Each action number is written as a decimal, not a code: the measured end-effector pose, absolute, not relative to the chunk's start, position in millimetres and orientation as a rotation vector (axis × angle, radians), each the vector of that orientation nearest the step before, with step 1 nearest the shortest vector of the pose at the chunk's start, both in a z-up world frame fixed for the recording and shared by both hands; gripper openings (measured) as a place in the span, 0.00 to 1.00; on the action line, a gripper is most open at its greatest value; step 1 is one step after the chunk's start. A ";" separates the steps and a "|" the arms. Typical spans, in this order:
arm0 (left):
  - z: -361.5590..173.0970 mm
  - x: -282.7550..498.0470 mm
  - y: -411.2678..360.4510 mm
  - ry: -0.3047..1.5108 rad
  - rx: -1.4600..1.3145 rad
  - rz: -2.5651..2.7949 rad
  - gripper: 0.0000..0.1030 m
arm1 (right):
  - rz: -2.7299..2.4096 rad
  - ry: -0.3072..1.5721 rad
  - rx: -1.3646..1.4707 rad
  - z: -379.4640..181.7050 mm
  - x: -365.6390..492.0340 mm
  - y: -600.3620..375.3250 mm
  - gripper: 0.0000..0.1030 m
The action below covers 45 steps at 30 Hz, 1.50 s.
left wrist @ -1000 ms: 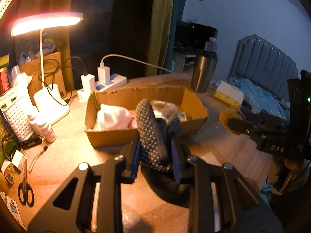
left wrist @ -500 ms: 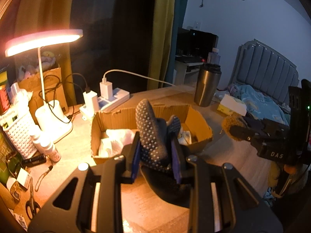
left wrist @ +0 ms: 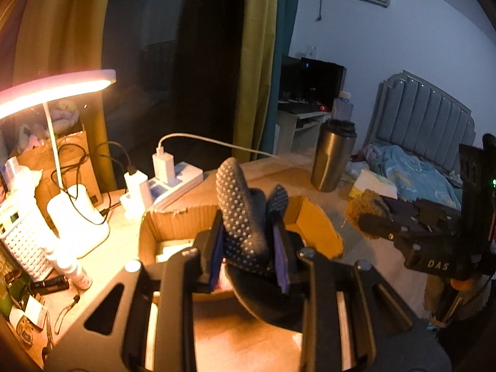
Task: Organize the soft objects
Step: 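Lift the glove and brown plush toward the cardboard box, then lower the glove and plush into the box and open both tools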
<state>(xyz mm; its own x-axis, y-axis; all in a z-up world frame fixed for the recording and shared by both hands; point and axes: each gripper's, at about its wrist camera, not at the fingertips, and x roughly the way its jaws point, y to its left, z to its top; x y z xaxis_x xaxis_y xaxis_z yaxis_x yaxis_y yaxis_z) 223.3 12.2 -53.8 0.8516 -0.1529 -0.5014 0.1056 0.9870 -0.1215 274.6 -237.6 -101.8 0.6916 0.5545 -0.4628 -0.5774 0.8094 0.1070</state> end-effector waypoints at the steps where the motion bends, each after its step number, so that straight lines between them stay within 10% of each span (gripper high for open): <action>1: -53.2 225.7 12.6 0.530 -0.092 -0.136 0.28 | 0.633 0.501 -0.049 -101.6 276.9 -236.5 0.59; 24: -87.1 294.8 16.3 0.566 -0.116 -0.102 0.29 | 0.675 0.545 -0.006 -120.9 343.4 -199.4 0.60; 31: -103.0 312.8 12.6 0.641 -0.126 -0.109 0.37 | 0.680 0.576 -0.006 -133.3 357.9 -191.8 0.62; 35: -108.5 317.4 9.9 0.664 -0.122 -0.111 0.62 | 0.666 0.590 -0.019 -139.3 361.7 -187.5 0.66; 45: -103.4 311.9 12.4 0.654 -0.141 -0.115 0.63 | 0.649 0.562 -0.026 -128.7 351.5 -191.2 0.66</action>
